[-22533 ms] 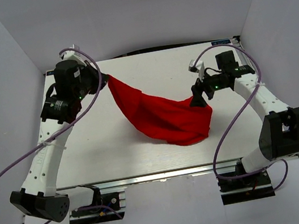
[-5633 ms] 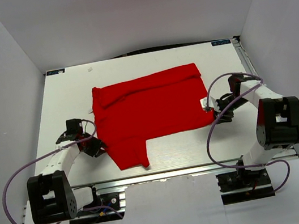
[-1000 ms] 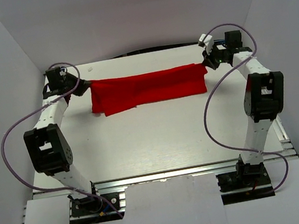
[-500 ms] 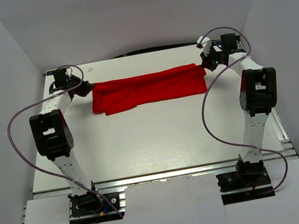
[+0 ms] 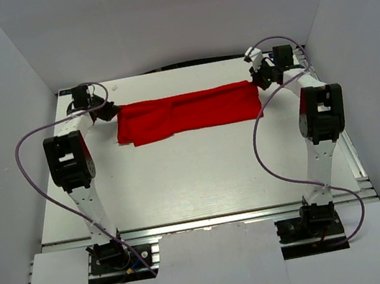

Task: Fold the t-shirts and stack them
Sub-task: Fold the other side of the tshirt into a rectangle

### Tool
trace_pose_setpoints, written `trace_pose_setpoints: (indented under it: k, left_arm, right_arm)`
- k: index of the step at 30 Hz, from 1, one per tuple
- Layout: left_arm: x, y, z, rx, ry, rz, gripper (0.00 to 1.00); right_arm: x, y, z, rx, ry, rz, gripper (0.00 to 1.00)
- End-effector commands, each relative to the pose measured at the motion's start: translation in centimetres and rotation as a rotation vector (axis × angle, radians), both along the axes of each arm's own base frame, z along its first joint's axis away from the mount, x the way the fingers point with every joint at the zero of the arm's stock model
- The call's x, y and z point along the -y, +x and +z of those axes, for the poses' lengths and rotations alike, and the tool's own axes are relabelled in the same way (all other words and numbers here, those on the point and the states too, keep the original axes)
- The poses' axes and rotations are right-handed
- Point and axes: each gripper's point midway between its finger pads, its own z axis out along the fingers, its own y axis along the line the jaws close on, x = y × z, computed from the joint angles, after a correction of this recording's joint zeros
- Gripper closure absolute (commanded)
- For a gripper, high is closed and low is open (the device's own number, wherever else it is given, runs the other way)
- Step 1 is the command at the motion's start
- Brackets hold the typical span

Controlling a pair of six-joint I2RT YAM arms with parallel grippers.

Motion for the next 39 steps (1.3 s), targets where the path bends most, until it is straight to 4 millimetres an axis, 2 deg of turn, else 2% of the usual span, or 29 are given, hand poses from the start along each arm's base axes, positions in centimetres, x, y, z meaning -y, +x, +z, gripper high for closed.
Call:
trace_pose_setpoints:
  k: [1,10,21,23,24,25,26,27,29,30,33,36,37,39]
  left_arm:
    - [-1.8,1.7,1.7,0.054,0.04,0.045,1.0]
    - [-2.0,2.8,0.2,0.04,0.043,0.05,1.0]
    - [-2.2,2.5,-1.1,0.002,0.058,0.052,1.0]
    - [-2.3,2.6,-1.1,0.002,0.055,0.052,0.97]
    - [-2.2,2.7,-1.1,0.004,0.057,0.048,0.94]
    - [-2.3,2.7,-1.1,0.001,0.059,0.049,0.84]
    - [-2.2,2.9,-0.9,0.001,0.058,0.047,0.8]
    - [-2.2,2.9,-0.9,-0.001,0.061,0.042,0.77]
    - [-2.3,3.1,-0.8,-0.002,0.064,0.042,0.68]
    - [-2.3,3.4,-0.2,0.014,0.069,0.036,0.65]
    - [-2.6,4.0,1.4,0.05,0.074,0.036,0.56]
    - [-3.2,4.3,3.9,0.103,0.093,0.036,0.52]
    - [-3.4,4.3,5.4,0.136,0.113,0.026,0.52]
    - [-3.7,4.2,6.7,0.163,0.132,0.018,0.5]
  right_arm:
    - [1.0,2.3,2.1,0.091,-0.03,-0.048,1.0]
    - [1.6,3.2,1.5,0.1,-0.057,-0.087,1.0]
    - [2.0,3.7,0.8,0.103,-0.074,-0.107,1.0]
    - [2.0,3.8,0.5,0.101,-0.077,-0.109,1.0]
    - [1.9,3.8,0.5,0.101,-0.076,-0.108,0.96]
    - [1.9,3.8,0.5,0.101,-0.078,-0.109,0.92]
    - [1.8,3.8,0.3,0.099,-0.077,-0.109,0.87]
    - [1.8,3.9,0.3,0.102,-0.08,-0.109,0.77]
    - [1.9,4.3,0.4,0.113,-0.088,-0.124,0.67]
    - [2.0,4.4,0.5,0.117,-0.09,-0.132,0.59]
    - [2.7,5.1,1.2,0.143,-0.104,-0.175,0.5]
    - [3.0,5.3,2.7,0.169,-0.103,-0.192,0.49]
    - [2.8,5.2,3.1,0.174,-0.09,-0.182,0.48]
    - [2.6,4.8,4.6,0.186,-0.071,-0.17,0.48]
